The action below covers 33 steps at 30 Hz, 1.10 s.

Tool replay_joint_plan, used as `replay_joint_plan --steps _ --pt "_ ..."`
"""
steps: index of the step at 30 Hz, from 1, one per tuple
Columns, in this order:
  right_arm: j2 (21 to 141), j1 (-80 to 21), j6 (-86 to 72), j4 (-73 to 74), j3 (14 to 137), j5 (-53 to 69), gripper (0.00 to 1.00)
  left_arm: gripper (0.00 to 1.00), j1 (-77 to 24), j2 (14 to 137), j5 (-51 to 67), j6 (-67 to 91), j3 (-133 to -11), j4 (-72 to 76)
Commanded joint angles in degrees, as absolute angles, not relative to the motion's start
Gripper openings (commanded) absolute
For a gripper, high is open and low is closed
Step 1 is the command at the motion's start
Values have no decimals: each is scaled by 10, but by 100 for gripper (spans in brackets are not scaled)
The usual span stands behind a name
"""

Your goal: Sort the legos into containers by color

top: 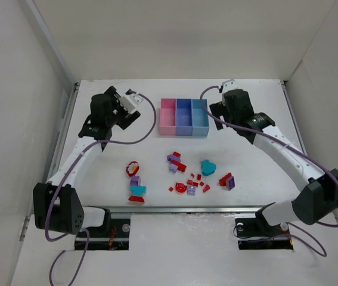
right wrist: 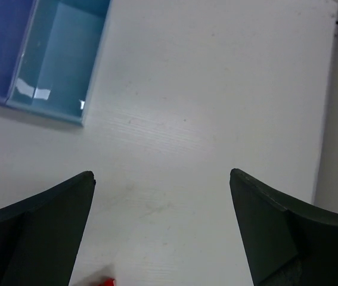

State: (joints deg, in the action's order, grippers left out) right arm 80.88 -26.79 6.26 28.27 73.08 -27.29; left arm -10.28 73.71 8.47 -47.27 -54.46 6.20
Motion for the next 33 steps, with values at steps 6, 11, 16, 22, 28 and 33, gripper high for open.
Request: replay_joint_plan --steps 6,11,16,22,28,33 --pt "756 -281 -1 438 773 -34 100 100 -128 714 120 -356 -595 -140" --pt "770 -326 -59 426 773 -11 100 100 -148 703 99 -294 -549 -189" --pt "756 -342 -143 374 752 -23 100 100 -239 810 54 -266 -577 -335" --pt "745 -402 -178 359 708 -52 100 100 -244 823 37 -229 -528 -345" --pt "721 -415 -191 353 677 -64 100 96 -236 919 39 -197 -528 -338" --pt "699 -420 -191 353 663 -89 100 79 -229 925 49 -203 -523 -338"
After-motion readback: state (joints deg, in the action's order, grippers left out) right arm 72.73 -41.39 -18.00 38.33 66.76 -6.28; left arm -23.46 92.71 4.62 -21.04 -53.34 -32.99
